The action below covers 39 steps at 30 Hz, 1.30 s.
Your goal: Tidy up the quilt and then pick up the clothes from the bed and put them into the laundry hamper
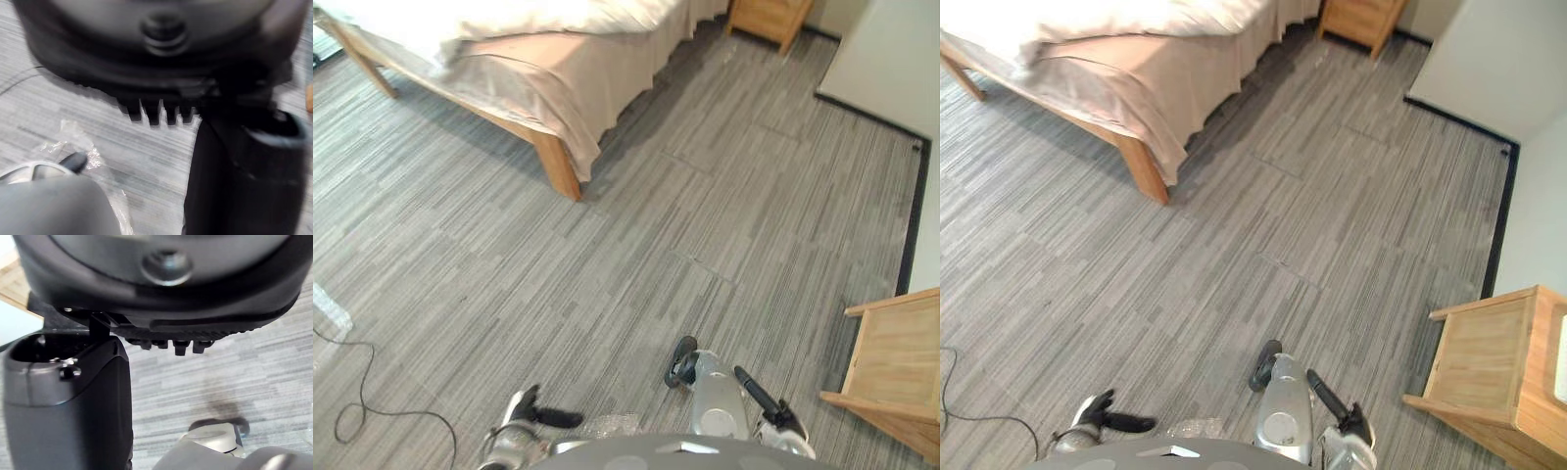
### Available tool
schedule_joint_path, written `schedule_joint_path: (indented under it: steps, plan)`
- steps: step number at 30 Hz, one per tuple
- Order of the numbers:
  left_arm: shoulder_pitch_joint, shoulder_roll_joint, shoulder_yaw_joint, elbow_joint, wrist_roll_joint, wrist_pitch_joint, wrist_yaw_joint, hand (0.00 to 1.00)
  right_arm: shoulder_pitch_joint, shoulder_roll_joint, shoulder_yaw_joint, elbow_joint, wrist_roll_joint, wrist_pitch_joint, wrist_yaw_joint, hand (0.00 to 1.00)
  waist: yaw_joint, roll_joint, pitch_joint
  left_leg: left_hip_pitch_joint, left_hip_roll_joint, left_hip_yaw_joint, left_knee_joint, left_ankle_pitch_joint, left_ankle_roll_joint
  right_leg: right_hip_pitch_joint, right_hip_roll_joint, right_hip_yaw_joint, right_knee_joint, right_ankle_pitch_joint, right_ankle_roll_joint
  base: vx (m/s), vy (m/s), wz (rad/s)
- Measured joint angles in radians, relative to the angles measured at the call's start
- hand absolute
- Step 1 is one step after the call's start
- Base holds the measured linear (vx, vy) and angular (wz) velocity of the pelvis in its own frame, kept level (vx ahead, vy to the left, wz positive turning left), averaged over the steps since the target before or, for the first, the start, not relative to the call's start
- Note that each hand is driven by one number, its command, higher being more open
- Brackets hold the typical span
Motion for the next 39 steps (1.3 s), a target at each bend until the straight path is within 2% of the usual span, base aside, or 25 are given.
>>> schedule_joint_path:
  steps: [1,2,3,4,6,7,8,10,13,14,15,17,18,20,21,23,25,28,29,30,31,32,33,34,39]
  plan:
    - [0.000,-0.011,0.025,-0.003,-0.003,0.001,0.005,1.00,-0.002,-0.004,0.001,0.009,-0.003,0.002,0.000,1.00,0.002,0.013,0.002,-0.039,0.039,-0.024,0.100,0.039,0.048,0.032,0.026,-0.008,-0.031,-0.011,-0.004,0.62,-0.494,-0.30]
    - [0.006,-0.026,0.065,-0.004,-0.026,0.003,0.005,1.00,-0.005,-0.013,0.015,0.032,-0.011,0.010,-0.003,1.00,0.007,0.033,0.008,-0.124,0.111,-0.056,0.346,0.073,0.148,0.117,0.090,-0.013,-0.108,-0.018,-0.008,0.49,-0.325,-0.33]
    - [0.012,-0.029,0.078,-0.006,-0.041,0.004,0.006,1.00,-0.007,-0.024,0.042,0.054,-0.012,0.019,-0.014,1.00,0.010,0.038,0.014,-0.184,0.127,-0.098,0.526,0.004,0.167,0.189,0.132,-0.010,-0.168,-0.021,-0.008,0.57,-0.354,-0.38]
    - [0.014,-0.025,0.086,-0.020,-0.065,0.004,0.007,1.00,-0.013,-0.033,0.088,0.077,-0.017,0.031,-0.028,1.00,0.024,0.031,0.022,-0.259,0.073,-0.176,0.682,-0.094,0.141,0.275,0.156,0.007,-0.225,-0.044,-0.012,0.51,-0.272,-0.37]
    - [0.014,-0.030,0.108,-0.052,-0.095,-0.001,0.009,1.00,-0.033,-0.057,0.161,0.105,-0.057,0.042,-0.041,1.00,0.054,0.019,0.026,-0.382,-0.040,-0.223,0.769,-0.182,0.093,0.356,0.174,0.043,-0.288,-0.058,0.000,0.56,-0.207,-0.51]
    - [0.011,-0.032,0.111,-0.075,-0.118,-0.011,0.010,1.00,-0.049,-0.080,0.194,0.119,-0.095,0.047,-0.042,1.00,0.070,0.018,0.026,-0.468,-0.087,-0.196,0.759,-0.230,0.083,0.395,0.189,0.065,-0.327,-0.063,0.008,0.55,-0.096,-0.75]
    - [0.008,-0.036,0.121,-0.097,-0.150,-0.021,0.016,1.00,-0.078,-0.085,0.195,0.125,-0.123,0.057,-0.044,1.00,0.090,0.007,0.033,-0.524,-0.112,-0.129,0.690,-0.263,0.099,0.429,0.192,0.092,-0.348,-0.063,0.023,0.37,-0.039,-0.73]
    - [0.002,-0.036,0.152,-0.116,-0.168,-0.021,0.025,1.00,-0.118,-0.079,0.192,0.123,-0.127,0.060,-0.060,1.00,0.108,-0.015,0.043,-0.575,-0.156,-0.050,0.516,-0.275,0.116,0.483,0.189,0.118,-0.389,-0.070,0.038,0.50,0.016,-0.57]
    - [-0.001,-0.034,0.184,-0.128,-0.189,-0.020,0.028,1.00,-0.156,-0.054,0.176,0.094,-0.127,0.054,-0.063,1.00,0.121,-0.056,0.050,-0.617,-0.273,0.056,0.031,-0.125,0.169,0.633,0.176,0.116,-0.504,-0.084,0.115,0.69,0.093,-0.29]
    - [-0.001,-0.033,0.186,-0.129,-0.193,-0.019,0.029,1.00,-0.154,-0.047,0.178,0.084,-0.126,0.041,-0.071,1.00,0.144,-0.069,0.044,-0.625,-0.293,0.084,-0.026,-0.035,0.246,0.681,0.175,0.119,-0.534,-0.092,0.152,0.66,0.148,-0.14]
    - [-0.010,-0.019,0.185,-0.128,-0.192,-0.017,0.031,1.00,-0.151,-0.018,0.191,0.084,-0.126,0.034,-0.076,1.00,0.158,-0.111,0.025,-0.615,-0.331,0.078,-0.016,0.022,0.333,0.718,0.147,0.107,-0.555,-0.071,0.181,0.68,0.140,0.07]
    - [-0.020,-0.005,0.185,-0.126,-0.189,-0.018,0.033,1.00,-0.158,0.001,0.200,0.081,-0.125,0.033,-0.073,1.00,0.147,-0.143,0.025,-0.617,-0.355,0.050,0.016,-0.010,0.374,0.724,0.128,0.094,-0.535,-0.015,0.191,0.66,0.138,0.48]
    - [-0.022,0.001,0.216,-0.088,-0.194,-0.012,0.030,1.00,-0.149,0.034,0.203,0.082,-0.126,0.032,-0.064,1.00,0.152,-0.157,0.024,-0.597,-0.336,0.024,0.115,-0.080,0.379,0.730,0.118,0.111,-0.425,0.087,0.232,0.73,0.192,0.47]
    - [-0.021,0.000,0.231,-0.066,-0.196,0.008,0.032,1.00,-0.124,0.054,0.204,0.089,-0.126,0.032,-0.052,1.00,0.170,-0.163,0.018,-0.499,-0.336,-0.007,0.108,-0.141,0.353,0.671,0.085,0.155,-0.134,0.094,0.255,0.78,0.233,0.49]
    - [-0.021,0.001,0.228,-0.058,-0.193,0.014,0.030,1.00,-0.108,0.061,0.203,0.083,-0.126,0.022,-0.051,1.00,0.165,-0.164,0.015,-0.436,-0.350,-0.048,0.076,-0.171,0.331,0.588,0.061,0.178,0.114,0.094,0.256,0.60,0.170,0.56]
    - [-0.021,0.007,0.226,-0.052,-0.184,0.032,0.030,1.00,-0.096,0.061,0.196,0.077,-0.126,0.019,-0.045,1.00,0.154,-0.165,0.015,-0.353,-0.375,-0.098,0.020,-0.200,0.292,0.486,0.022,0.170,0.360,0.085,0.240,0.48,0.049,0.74]
    - [-0.018,0.003,0.222,-0.047,-0.183,0.045,0.034,1.00,-0.065,0.056,0.149,0.045,-0.110,0.035,-0.039,1.00,0.127,-0.152,0.010,-0.237,-0.397,-0.197,-0.051,-0.218,0.271,0.373,-0.031,0.089,0.479,0.010,0.120,0.52,-0.062,1.19]
    - [-0.049,-0.004,0.158,-0.052,-0.183,0.046,0.039,1.00,-0.049,0.018,0.145,0.035,-0.125,0.032,-0.039,1.00,0.096,-0.122,0.011,-0.169,-0.365,-0.344,-0.079,-0.215,0.255,0.253,0.000,0.095,0.252,-0.077,0.092,0.51,-0.212,1.60]
    - [-0.053,-0.006,0.138,-0.057,-0.183,0.044,0.038,1.00,-0.043,0.015,0.143,0.035,-0.125,0.032,-0.040,1.00,0.093,-0.116,0.011,-0.165,-0.352,-0.371,-0.078,-0.215,0.254,0.240,0.017,0.112,0.161,-0.078,0.094,0.42,-0.262,1.76]
    - [-0.062,-0.008,0.107,-0.061,-0.184,0.038,0.037,1.00,-0.031,0.014,0.142,0.033,-0.125,0.032,-0.041,1.00,0.084,-0.113,0.007,-0.167,-0.332,-0.419,-0.077,-0.209,0.230,0.219,0.048,0.172,-0.043,-0.055,0.127,0.41,-0.340,2.00]
    - [-0.071,-0.011,0.083,-0.061,-0.184,0.026,0.032,1.00,-0.018,0.019,0.142,0.033,-0.125,0.032,-0.044,1.00,0.078,-0.119,0.006,-0.165,-0.321,-0.452,-0.081,-0.216,0.184,0.208,0.061,0.276,-0.294,0.020,0.169,0.41,-0.362,1.82]
    - [-0.071,-0.011,0.075,-0.062,-0.184,0.025,0.031,1.00,-0.014,0.022,0.142,0.033,-0.125,0.032,-0.045,1.00,0.078,-0.124,0.004,-0.165,-0.320,-0.456,-0.080,-0.221,0.171,0.207,0.060,0.304,-0.337,0.044,0.173,0.50,-0.490,1.72]
    - [-0.065,-0.001,0.072,-0.063,-0.185,0.023,0.029,1.00,-0.009,0.034,0.140,0.039,-0.124,0.032,-0.045,1.00,0.080,-0.159,-0.010,-0.159,-0.326,-0.484,-0.081,-0.249,0.118,0.208,0.050,0.396,-0.426,0.210,0.184,0.42,-0.459,1.21]
    - [-0.065,-0.029,0.074,-0.052,-0.187,0.024,0.027,1.00,-0.028,0.010,0.139,0.049,-0.125,0.035,-0.034,1.00,0.083,-0.110,0.002,-0.140,-0.281,-0.508,-0.091,-0.255,0.084,0.228,0.079,0.373,-0.378,0.246,0.191,0.39,-0.434,1.18]
    - [-0.030,-0.062,0.130,-0.049,-0.195,0.022,0.008,1.00,-0.060,-0.016,0.181,0.045,-0.163,0.035,-0.033,1.00,0.084,-0.057,-0.014,-0.114,-0.194,-0.506,-0.100,-0.196,0.051,0.281,0.125,0.267,-0.264,0.084,0.129,0.22,-0.293,0.66]
